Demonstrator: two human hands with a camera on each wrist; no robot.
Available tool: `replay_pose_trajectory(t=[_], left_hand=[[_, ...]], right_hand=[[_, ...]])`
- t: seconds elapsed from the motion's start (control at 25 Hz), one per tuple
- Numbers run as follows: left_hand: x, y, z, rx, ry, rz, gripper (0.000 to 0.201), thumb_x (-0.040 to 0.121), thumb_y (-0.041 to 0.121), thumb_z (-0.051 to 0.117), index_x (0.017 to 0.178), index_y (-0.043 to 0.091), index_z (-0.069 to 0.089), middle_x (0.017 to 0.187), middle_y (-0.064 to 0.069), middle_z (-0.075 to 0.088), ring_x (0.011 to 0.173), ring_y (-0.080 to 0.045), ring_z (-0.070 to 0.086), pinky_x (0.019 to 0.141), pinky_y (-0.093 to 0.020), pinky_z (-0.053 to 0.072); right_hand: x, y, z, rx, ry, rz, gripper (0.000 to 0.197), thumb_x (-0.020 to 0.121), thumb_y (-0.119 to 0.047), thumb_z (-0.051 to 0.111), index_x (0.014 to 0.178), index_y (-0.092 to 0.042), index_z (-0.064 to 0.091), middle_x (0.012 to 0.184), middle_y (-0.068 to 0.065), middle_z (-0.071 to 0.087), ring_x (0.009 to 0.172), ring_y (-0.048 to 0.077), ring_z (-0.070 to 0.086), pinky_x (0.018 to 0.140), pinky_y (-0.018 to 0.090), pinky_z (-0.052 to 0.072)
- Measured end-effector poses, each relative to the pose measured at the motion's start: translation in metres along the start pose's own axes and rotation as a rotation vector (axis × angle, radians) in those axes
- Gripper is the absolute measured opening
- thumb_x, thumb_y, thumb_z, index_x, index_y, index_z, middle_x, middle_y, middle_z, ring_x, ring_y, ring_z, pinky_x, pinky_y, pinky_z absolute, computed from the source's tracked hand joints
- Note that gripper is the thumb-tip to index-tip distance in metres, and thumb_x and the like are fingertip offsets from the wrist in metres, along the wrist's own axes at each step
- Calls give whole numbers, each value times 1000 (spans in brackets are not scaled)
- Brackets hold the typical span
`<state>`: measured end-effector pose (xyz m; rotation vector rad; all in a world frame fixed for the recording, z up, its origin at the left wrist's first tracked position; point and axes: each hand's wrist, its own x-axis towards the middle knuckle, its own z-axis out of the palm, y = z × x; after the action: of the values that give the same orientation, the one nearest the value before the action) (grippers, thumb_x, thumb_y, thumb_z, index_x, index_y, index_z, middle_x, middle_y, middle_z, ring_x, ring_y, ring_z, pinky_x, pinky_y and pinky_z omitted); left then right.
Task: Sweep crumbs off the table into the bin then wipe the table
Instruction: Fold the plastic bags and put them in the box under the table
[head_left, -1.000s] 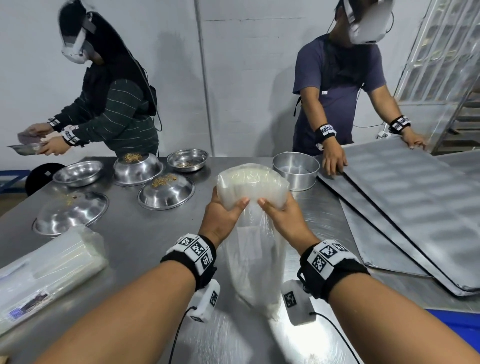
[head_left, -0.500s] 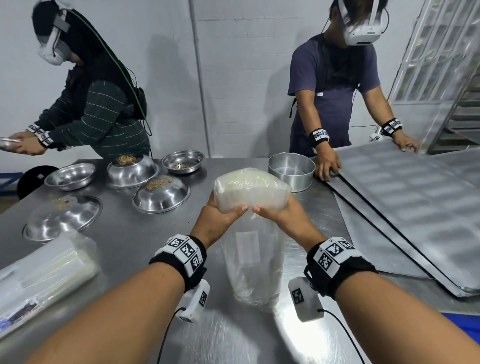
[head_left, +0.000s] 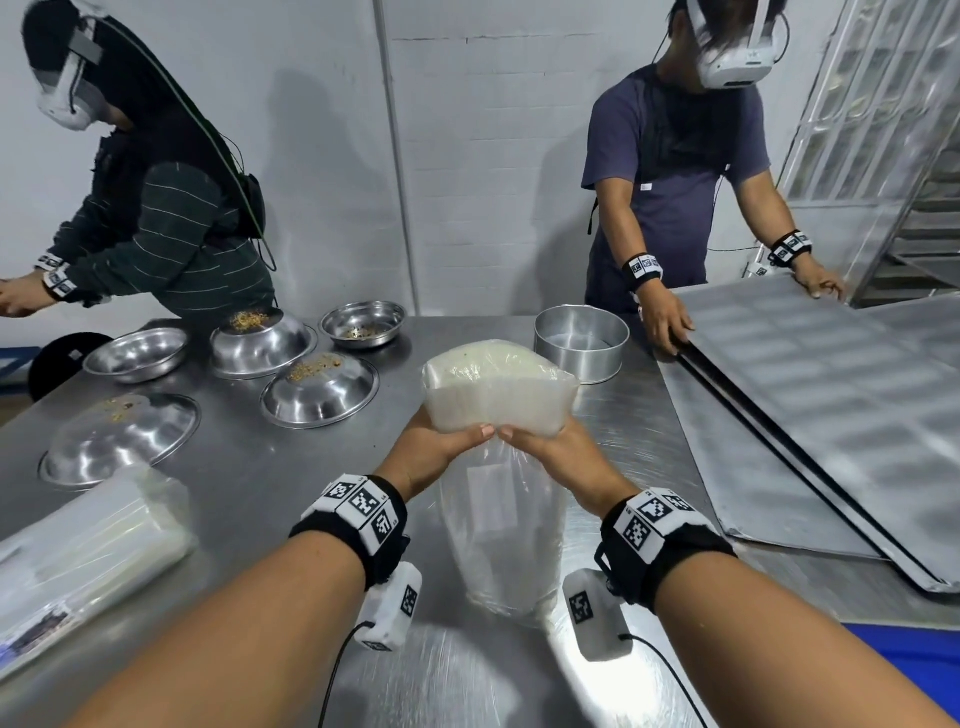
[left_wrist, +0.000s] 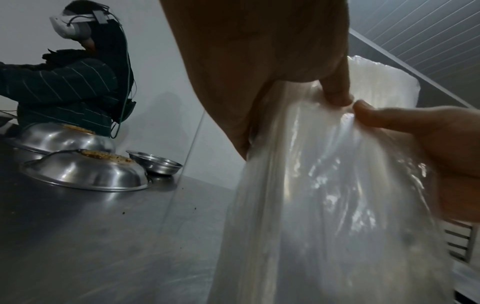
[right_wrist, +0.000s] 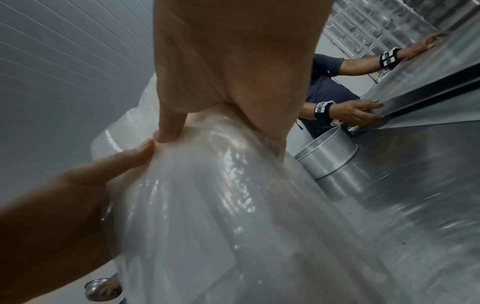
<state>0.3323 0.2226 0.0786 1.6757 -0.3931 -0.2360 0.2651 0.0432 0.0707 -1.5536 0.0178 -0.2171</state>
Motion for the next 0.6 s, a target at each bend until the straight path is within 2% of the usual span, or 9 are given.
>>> replay_pose_trajectory(t=[0.16,0.28,0.4,0.52,0.6], left_hand=[[1,-6,3,32,123,16,54,73,32,84,120,16,63,107,3,72,100,-10,68,87,-28,54],[-3,-2,-4,62,116,23,54,73,34,84,120,18,63,108,4,72,100,-10,67,89,-30,54],[-15,8,-18,89,110,44,54,75,36,82,122,18,62,109,6,71,101,-9,66,85,-23,51],[-28,19,-35,130,111,64,60,72,46,81,123,20,61,109,6,71,100,-9,66,89,-27,52],[-38,27,-47,150,114,67,59,74,45,80,123,18,60,109,5,71,98,-8,67,90,-29,53]], right_hand=[[3,6,7,-85,138,-14,38,79,-30,78,113,-17,68,102,-2,74,98,14,69,83,28,54],[-1,5,16,-181,189,-32,40,77,-41,78,110,-21,69,100,-6,74,97,10,68,86,32,54],[-11,-5,32,-237,229,-32,44,76,-46,77,111,-22,67,99,-7,73,96,8,67,85,32,55],[-20,-17,52,-258,267,-51,46,75,-51,75,111,-23,66,97,-6,72,93,11,67,80,30,54],[-26,-23,65,-264,289,-66,43,77,-49,74,108,-21,67,93,-6,72,91,13,68,78,31,55]])
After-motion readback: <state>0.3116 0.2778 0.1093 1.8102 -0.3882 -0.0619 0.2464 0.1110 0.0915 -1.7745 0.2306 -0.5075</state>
